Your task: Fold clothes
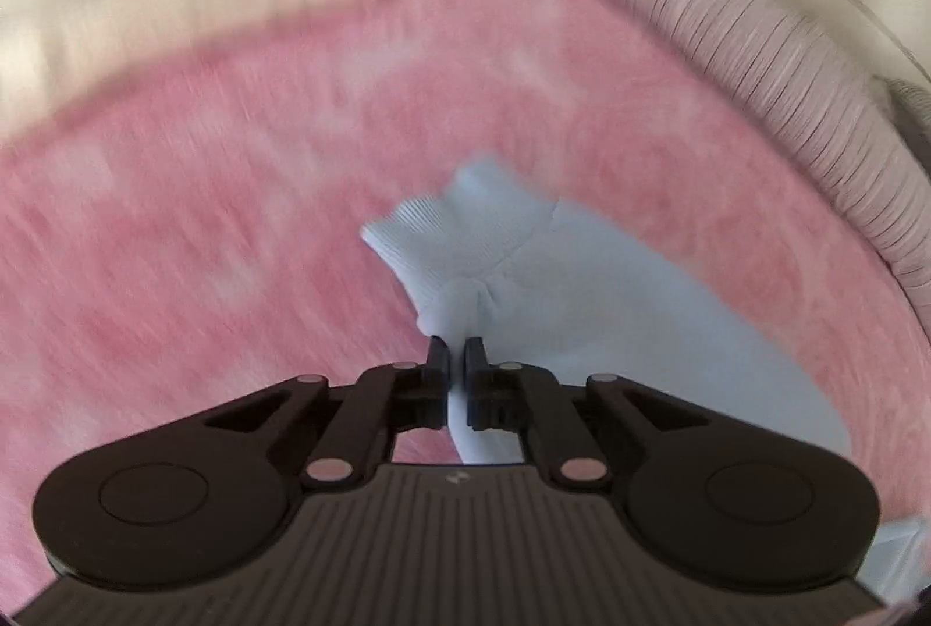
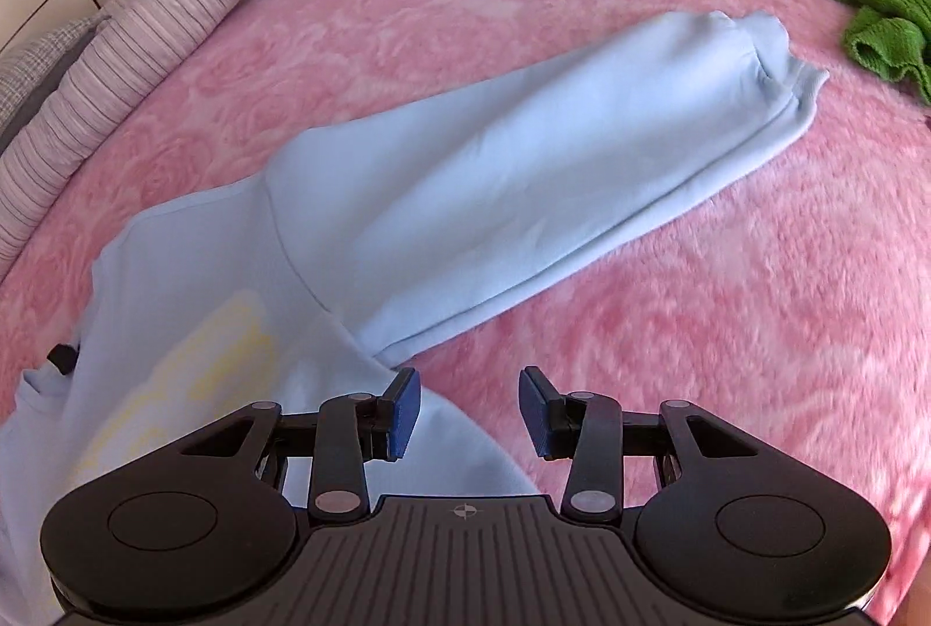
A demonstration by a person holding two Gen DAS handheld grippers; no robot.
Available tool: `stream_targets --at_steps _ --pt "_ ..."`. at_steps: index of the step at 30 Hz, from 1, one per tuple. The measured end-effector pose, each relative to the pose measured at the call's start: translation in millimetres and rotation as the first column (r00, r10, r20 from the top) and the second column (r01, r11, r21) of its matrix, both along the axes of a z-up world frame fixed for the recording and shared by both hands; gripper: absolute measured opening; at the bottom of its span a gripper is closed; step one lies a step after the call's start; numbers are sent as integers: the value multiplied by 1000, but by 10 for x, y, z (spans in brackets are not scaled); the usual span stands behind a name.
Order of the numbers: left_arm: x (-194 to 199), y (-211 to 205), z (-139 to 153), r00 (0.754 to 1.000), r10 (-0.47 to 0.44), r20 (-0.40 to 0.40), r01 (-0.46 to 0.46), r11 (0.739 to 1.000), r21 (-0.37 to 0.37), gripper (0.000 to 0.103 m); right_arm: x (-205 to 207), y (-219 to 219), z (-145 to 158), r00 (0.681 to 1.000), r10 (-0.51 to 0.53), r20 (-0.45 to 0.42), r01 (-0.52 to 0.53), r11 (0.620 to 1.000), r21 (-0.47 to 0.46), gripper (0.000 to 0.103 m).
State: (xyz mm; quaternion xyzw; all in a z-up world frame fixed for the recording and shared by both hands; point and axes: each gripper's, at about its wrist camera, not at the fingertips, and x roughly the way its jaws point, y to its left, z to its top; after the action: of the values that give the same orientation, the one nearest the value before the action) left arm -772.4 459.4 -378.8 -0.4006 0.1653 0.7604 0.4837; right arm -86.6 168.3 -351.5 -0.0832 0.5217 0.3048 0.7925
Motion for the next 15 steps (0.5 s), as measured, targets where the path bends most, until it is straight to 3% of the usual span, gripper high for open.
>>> stream_targets --at_steps 2,4,6,8,11,13,15 --pt "-14 -200 154 995 -17 -95 21 999 44 3 -32 10 35 1000 1 3 -1 1000 3 42" --pt "-76 -409 187 981 -71 -181 79 996 37 5 -60 31 53 1000 18 3 -18 1000 0 42" --pt "-130 -510 17 967 -130 -221 124 991 -43 7 -83 34 28 999 41 -5 -41 999 -2 42" --pt "-158 -570 -237 964 -146 -221 117 983 -142 9 -105 26 -15 998 62 -16 -62 998 -4 42" --pt "-106 -717 -261 971 -85 -222 60 991 -116 11 -117 -48 -105 997 73 -34 -73 997 -5 42" --pt "-114 -843 -186 988 7 -153 -23 994 -106 14 -101 -142 -123 996 81 -48 -81 997 1 42" --pt "-129 -979 -108 990 74 -122 -88 989 -117 17 -66 -267 -104 993 101 -53 -101 995 14 42"
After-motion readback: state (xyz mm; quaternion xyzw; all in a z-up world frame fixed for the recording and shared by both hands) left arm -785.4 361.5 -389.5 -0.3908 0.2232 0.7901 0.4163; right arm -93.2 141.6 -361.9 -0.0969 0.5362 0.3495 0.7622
